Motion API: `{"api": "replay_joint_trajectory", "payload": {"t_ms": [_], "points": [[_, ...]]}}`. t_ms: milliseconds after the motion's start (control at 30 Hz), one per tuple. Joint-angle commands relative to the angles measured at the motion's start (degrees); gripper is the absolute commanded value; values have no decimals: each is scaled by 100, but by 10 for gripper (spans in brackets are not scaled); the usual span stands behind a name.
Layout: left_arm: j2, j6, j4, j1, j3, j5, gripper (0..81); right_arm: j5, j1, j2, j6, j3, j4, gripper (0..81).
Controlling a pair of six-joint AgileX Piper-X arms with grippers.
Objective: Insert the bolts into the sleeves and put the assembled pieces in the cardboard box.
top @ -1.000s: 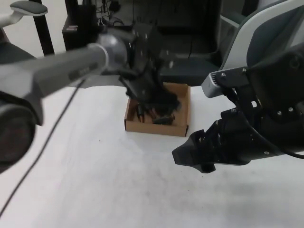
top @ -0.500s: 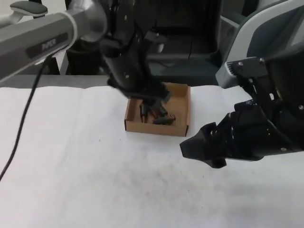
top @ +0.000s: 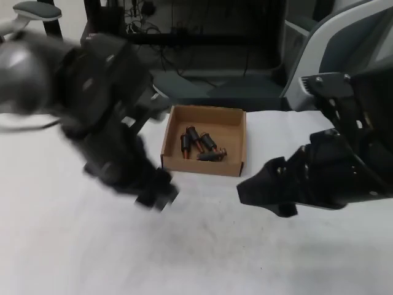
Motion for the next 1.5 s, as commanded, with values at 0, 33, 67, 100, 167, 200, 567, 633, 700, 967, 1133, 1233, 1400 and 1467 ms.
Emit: {"api": "replay_joint_trajectory", "payload": {"t_ms": [0,33,67,100,167,200,567,633,700,967,1133,1233,1400,1467], "points": [[-934,-316,-335,0,751,114,700,59,-27,-274,45,45,241,659],[-1240,-380,-441,0,984,222,700,77,-27,-369,45,87,253,659],[-1490,-428,-518,0,1153,277,700,111,-27,-508,116,170,251,659],[-1788,-466,-581,-11,1342,315,700,134,-27,-707,243,308,230,659],[-2312,-466,-630,-23,1642,317,700,164,-15,-1065,474,576,188,659],[-2579,-429,-660,-47,1788,317,700,189,-6,-1301,616,763,134,659],[-4526,-858,-1562,-476,3338,992,700,1029,472,-4046,1722,2920,-633,659],[-4688,-960,-1891,-596,3678,1081,700,1227,513,-4428,1776,3201,-633,659],[-4774,-1154,-2300,-693,3997,1082,700,1353,514,-4775,1775,3430,-633,659],[-4793,-1645,-4295,-795,5163,1026,700,1684,514,-5212,1758,4154,-645,659],[-4793,-1632,-4798,-781,5573,998,700,1898,514,-5212,1635,4508,-890,659],[-4793,-1632,-4832,-781,5741,899,700,2100,514,-5212,1619,4662,-974,659],[-4793,-1632,-4861,-781,6021,736,700,2154,514,-5212,1619,4913,-1061,659],[-4793,-1632,-4864,-781,6117,736,700,2154,514,-5212,1619,4989,-1061,659]]}}
